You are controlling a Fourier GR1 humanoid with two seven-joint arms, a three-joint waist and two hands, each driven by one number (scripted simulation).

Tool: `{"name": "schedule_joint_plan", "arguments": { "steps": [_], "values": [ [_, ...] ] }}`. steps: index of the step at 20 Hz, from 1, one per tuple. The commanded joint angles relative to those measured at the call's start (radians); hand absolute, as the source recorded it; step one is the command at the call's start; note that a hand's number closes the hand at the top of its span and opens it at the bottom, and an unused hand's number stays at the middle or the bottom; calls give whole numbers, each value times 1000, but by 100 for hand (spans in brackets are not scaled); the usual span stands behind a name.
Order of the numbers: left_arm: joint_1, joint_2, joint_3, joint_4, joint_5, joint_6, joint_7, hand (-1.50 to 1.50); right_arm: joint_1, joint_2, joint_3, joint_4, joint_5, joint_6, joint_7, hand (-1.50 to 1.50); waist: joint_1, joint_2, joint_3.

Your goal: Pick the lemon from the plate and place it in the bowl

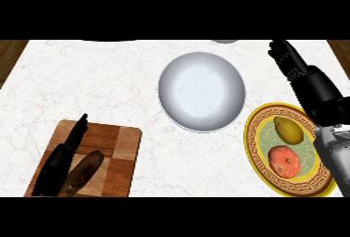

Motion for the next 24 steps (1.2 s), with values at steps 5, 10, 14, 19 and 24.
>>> {"name": "schedule_joint_plan", "arguments": {
  "steps": [5,10,14,19,24],
  "values": [
    [-151,-19,173,-60,98,41,-45,0,53,132,212,-110,-302,410,-113,-150,41,-40,9],
    [-214,5,306,-51,204,36,3,0,292,-19,74,-175,-17,315,-513,-150,-45,-46,10],
    [-237,25,347,30,240,-28,-31,0,453,-131,22,-184,66,429,-814,-150,-30,-43,7],
    [-274,-14,323,32,211,8,-5,0,487,-293,-154,-182,146,437,-899,-150,-22,-45,5],
    [-282,21,355,32,234,-47,-2,0,501,-418,-314,-174,171,430,-828,-150,-10,-44,4]
  ]
}}
